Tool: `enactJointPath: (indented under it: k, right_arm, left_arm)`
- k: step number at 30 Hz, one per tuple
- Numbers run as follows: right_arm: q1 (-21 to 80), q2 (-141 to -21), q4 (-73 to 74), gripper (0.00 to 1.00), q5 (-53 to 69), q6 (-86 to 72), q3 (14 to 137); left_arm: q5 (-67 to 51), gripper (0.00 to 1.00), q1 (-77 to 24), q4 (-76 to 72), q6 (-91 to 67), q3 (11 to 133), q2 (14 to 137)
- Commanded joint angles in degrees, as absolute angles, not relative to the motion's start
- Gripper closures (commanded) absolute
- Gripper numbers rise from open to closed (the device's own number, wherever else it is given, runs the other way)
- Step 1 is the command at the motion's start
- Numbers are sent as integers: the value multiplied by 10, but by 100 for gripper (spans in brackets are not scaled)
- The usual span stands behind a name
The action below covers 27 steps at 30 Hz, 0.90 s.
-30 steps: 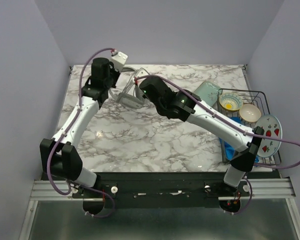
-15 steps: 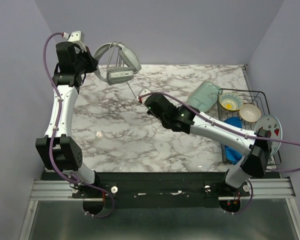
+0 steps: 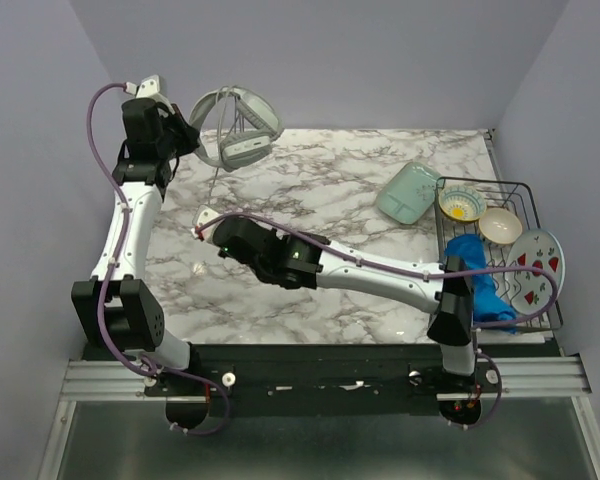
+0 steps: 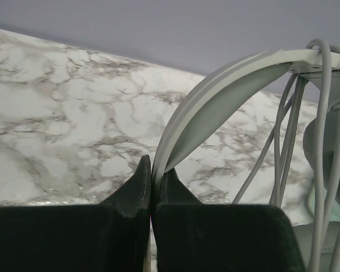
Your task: Wrap the headphones
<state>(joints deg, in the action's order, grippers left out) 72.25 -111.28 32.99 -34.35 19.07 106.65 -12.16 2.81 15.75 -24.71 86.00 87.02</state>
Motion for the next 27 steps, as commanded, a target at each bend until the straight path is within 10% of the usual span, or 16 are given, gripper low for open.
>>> enactJointPath:
  k: [1,11,27]
  right_arm:
    - [769,-1096,364,99,-343,305,1162]
    - [755,-1036,388,99,-402,338,1195]
    - [561,-950,331,99,-391,387,1071]
  left_arm:
    - [28,100,-15,56,-125,795,843]
    - [71,100,-92,-72,110,629,793]
    - [-228,100,-113,129,247,584,665]
